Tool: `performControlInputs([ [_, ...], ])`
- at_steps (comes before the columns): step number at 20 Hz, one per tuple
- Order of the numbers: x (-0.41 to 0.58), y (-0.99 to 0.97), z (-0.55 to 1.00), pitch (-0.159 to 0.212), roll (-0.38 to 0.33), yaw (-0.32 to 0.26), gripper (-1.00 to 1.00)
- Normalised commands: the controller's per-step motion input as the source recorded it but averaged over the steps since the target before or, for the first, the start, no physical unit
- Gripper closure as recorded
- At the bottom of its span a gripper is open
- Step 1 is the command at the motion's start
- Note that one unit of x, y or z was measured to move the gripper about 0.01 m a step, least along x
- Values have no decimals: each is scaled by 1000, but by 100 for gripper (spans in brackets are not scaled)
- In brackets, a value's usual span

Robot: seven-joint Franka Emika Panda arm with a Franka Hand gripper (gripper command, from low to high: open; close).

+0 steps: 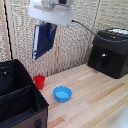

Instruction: Discover the targeted book and set your gripper to the appropriate amplitude. Smoothly guide your gripper in the direction of the book and snatch it firmly. Search for the back section of the caddy. Move the held book towards the back section and lightly deposit it inside.

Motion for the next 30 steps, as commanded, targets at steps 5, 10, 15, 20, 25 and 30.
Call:
performControlInputs([
  [5, 543, 742, 755, 57, -2, -29, 100],
  [10, 167, 504, 953, 0, 1, -132, 100],
  [15, -22, 425, 579, 2, 76, -149, 100],
  [20, 78, 684, 331, 61, 76, -84, 100],
  [25, 203, 782, 265, 70, 62, -69, 100],
  [30, 277, 866, 85, 72, 21, -53, 100],
])
